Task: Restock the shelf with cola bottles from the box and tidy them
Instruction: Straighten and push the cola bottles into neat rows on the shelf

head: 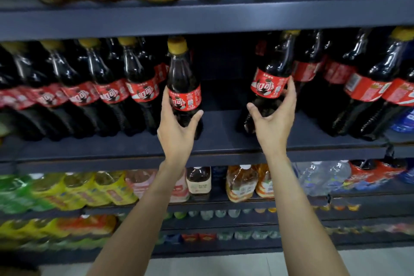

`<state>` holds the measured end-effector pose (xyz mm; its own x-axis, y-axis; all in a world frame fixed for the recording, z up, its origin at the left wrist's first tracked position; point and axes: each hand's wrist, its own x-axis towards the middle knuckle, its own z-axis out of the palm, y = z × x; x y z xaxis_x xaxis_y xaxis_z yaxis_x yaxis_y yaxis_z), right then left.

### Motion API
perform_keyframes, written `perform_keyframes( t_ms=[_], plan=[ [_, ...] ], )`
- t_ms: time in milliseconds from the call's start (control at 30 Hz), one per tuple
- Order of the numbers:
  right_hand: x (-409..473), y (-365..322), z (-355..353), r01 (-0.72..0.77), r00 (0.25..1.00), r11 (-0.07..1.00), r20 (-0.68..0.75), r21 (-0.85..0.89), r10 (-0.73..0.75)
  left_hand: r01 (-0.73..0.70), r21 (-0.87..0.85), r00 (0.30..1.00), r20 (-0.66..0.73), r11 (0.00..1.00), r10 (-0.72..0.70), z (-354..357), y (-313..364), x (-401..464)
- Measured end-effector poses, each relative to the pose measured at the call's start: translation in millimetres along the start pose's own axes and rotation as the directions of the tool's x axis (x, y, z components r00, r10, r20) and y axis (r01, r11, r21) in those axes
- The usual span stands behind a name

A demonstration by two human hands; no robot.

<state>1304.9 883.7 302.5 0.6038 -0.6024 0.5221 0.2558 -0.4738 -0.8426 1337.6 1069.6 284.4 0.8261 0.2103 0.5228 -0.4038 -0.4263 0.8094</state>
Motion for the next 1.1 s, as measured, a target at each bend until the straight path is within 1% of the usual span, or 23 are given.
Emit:
perform_keyframes(
  t_ms=[67, 133, 233, 300, 400, 533, 600, 667, 733, 800, 933, 1100],
  plan=[
    [3, -2, 16, 0.001, 0.994, 1.000, 0.108, 0.028, -0.004, -0.033, 0.078, 0.998, -0.045, 0.996, 0.036, -3, 0, 2],
    [8, -4, 30, 0.027, 0.980, 0.998, 0.196, 0.051, -0.037, -0.080, 0.209, 0.990, -0.100, 0.975, 0.103, -2, 0, 4],
    [21, -4, 48, 0.081, 0.956, 0.993, 0.274, 0.081, -0.101, -0.071, 0.340, 0.974, -0.177, 0.938, 0.138, 4, 2, 7],
    [33, 1, 61, 0.116, 0.943, 0.988, 0.301, 0.103, -0.142, -0.050, 0.371, 0.962, -0.233, 0.927, 0.145, 11, 1, 10],
    [49, 11, 80, 0.165, 0.926, 0.978, 0.320, 0.128, -0.198, 0.020, 0.403, 0.941, -0.318, 0.915, 0.119, 23, 0, 12],
    [69, 21, 103, 0.137, 0.918, 0.985, 0.360, 0.103, -0.166, 0.099, 0.450, 0.918, -0.386, 0.887, 0.094, 30, 2, 15],
    [78, 27, 114, 0.144, 0.918, 0.985, 0.359, 0.090, -0.167, 0.078, 0.498, 0.926, -0.357, 0.864, 0.123, 29, 0, 12],
    [88, 31, 125, 0.151, 0.916, 0.986, 0.365, 0.066, -0.165, 0.036, 0.584, 0.943, -0.289, 0.811, 0.166, 25, -6, 6],
    [96, 33, 136, 0.159, 0.916, 0.984, 0.361, 0.076, -0.175, 0.030, 0.628, 0.947, -0.266, 0.777, 0.178, 19, -12, 1],
    [103, 34, 151, 0.156, 0.914, 0.984, 0.365, 0.084, -0.176, 0.011, 0.646, 0.942, -0.262, 0.764, 0.208, 14, -18, 0],
    [110, 34, 175, 0.165, 0.906, 0.983, 0.382, 0.082, -0.184, -0.074, 0.642, 0.937, -0.218, 0.763, 0.274, 13, -24, 3],
    [114, 37, 186, 0.202, 0.877, 0.979, 0.441, 0.023, -0.191, -0.145, 0.658, 0.926, -0.173, 0.739, 0.336, 10, -28, 4]
  ],
)
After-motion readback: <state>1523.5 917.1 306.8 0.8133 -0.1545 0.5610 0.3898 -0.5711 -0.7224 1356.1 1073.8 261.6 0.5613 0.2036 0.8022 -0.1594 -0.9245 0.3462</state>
